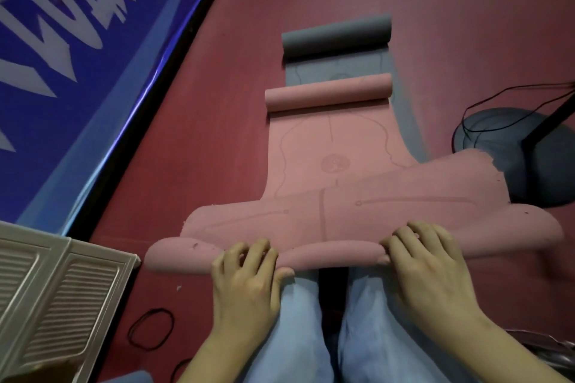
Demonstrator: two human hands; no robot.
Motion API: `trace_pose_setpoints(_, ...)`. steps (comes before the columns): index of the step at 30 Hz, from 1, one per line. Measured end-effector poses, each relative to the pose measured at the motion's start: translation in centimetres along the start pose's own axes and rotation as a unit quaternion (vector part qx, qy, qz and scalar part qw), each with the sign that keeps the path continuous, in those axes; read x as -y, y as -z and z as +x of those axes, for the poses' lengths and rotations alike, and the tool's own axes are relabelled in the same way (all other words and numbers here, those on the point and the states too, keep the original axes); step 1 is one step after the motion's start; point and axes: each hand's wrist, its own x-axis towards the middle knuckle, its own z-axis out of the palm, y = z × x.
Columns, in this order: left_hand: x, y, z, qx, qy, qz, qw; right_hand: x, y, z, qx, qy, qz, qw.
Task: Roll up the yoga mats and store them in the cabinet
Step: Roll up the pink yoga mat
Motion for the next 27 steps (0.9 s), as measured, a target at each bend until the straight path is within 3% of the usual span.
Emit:
trace_pose_setpoints(4,0.9,-1.1,1.8,0.035,0.033,-0.051,0.998,-0.3,-0.3,2.6,-0.009,-0.073,0.058,0.996)
trace_pose_setpoints(9,2.8,0.6,3.5,0.111,0.032,-0.097,0.988,-0.7,0.2,2.9,0.037,-0.080,0.039,0.995)
trace_pose_setpoints(13,2.6,0.3,2.5,0.118,0.054,-0.090,0.987,-0.4,0.2,0.1,0.032,-0.067,0.092,0.993)
trace_pose_setpoints(17,1.9,-0.9,2.8,0.115,0.079,-0.051,0.989,0.7,0.7,-0.4,-0.005,-0.043,0.048,0.998)
trace_pose_setpoints(23,1.7,-0.5,3.5,0.146,0.101,-0.054,0.983,0.3,1.5,0.6,0.035,-0.015,-0.005,0.999)
trace_pose_setpoints(27,1.7,-0.3,3.9,0.117,0.138,-0.114,0.977,0.5,1.0,0.9,-0.005,-0.016,-0.022,1.000)
